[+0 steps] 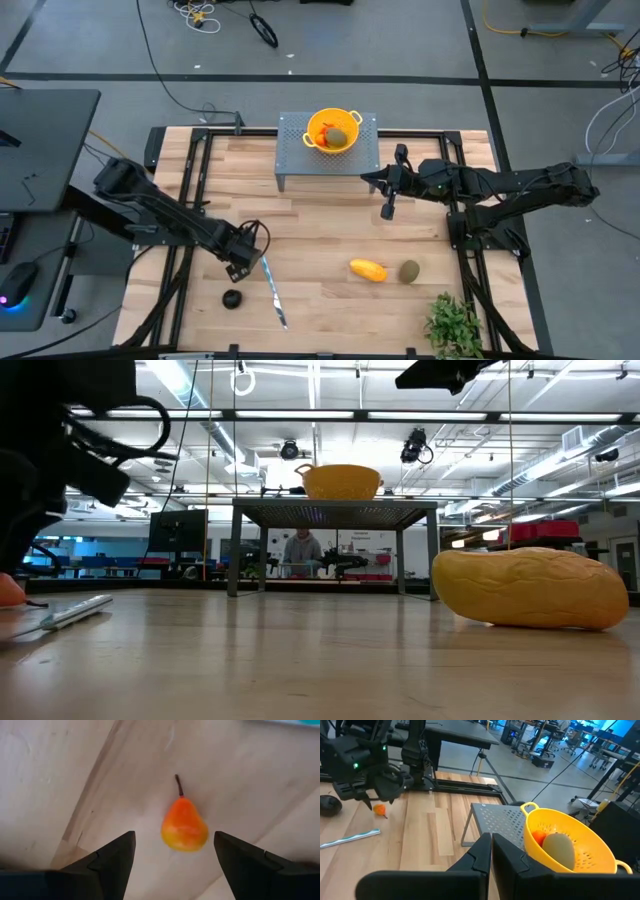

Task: Pick & Place Fruit
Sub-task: Put the pear into the yellow colander bowl on the shelf

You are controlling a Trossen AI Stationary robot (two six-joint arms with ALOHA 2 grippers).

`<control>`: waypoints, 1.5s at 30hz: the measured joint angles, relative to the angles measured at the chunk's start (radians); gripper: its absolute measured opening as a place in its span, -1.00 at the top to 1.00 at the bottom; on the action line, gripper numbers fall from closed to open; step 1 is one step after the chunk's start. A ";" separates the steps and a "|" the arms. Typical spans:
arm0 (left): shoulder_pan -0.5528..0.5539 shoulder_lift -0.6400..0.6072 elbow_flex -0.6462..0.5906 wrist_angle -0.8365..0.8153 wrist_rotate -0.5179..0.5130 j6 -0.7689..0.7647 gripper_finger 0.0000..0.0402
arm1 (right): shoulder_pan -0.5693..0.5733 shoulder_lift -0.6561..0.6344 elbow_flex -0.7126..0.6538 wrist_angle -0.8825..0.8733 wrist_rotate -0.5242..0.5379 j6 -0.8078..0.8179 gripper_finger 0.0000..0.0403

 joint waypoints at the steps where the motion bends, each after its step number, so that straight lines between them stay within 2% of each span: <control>1: 0.000 0.011 0.000 0.001 -0.001 0.005 -0.38 | 0.000 0.000 0.000 0.000 0.000 0.000 0.89; 16: 0.000 0.041 -0.003 0.053 -0.051 0.042 -0.38 | -0.001 0.000 0.000 0.000 0.000 0.035 0.89; 21: 0.000 0.040 -0.049 0.086 0.015 0.044 -0.38 | -0.010 0.000 0.000 0.000 -0.001 0.035 0.89; 38: 0.000 0.030 -0.056 0.094 0.044 0.073 -0.37 | -0.029 0.000 0.000 0.000 -0.001 0.045 0.89; 45: 0.000 0.030 -0.056 0.094 0.043 0.081 -0.13 | -0.040 0.000 0.000 0.000 -0.009 0.046 0.89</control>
